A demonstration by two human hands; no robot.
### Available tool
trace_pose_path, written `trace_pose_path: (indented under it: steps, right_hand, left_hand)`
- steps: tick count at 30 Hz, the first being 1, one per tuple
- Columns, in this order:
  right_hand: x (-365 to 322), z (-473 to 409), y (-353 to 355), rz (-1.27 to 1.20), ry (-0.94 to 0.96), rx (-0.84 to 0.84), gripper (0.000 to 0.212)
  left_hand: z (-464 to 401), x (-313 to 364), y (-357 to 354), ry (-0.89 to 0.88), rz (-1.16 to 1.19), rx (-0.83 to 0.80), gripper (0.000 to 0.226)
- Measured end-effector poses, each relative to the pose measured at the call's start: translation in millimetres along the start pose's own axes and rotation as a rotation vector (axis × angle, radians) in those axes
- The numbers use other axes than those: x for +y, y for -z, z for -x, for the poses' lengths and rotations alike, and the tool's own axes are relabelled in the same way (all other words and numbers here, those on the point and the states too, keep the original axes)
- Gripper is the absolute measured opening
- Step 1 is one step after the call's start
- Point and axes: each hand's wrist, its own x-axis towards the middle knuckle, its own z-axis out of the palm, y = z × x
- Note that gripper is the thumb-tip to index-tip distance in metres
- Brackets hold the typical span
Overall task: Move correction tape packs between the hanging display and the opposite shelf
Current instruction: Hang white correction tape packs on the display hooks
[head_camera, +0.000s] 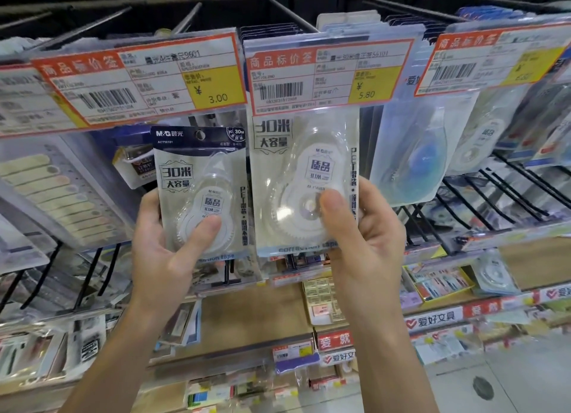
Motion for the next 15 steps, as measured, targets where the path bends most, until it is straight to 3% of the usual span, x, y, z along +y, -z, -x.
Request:
trace_pose_path:
  steps: [15]
  right_hand:
    - [-13, 12, -3, 0.06, -0.028, 0.01, 0.028]
  left_hand:
    - [-1, -7, -1, 0.017, -0.002, 0.003, 0.038]
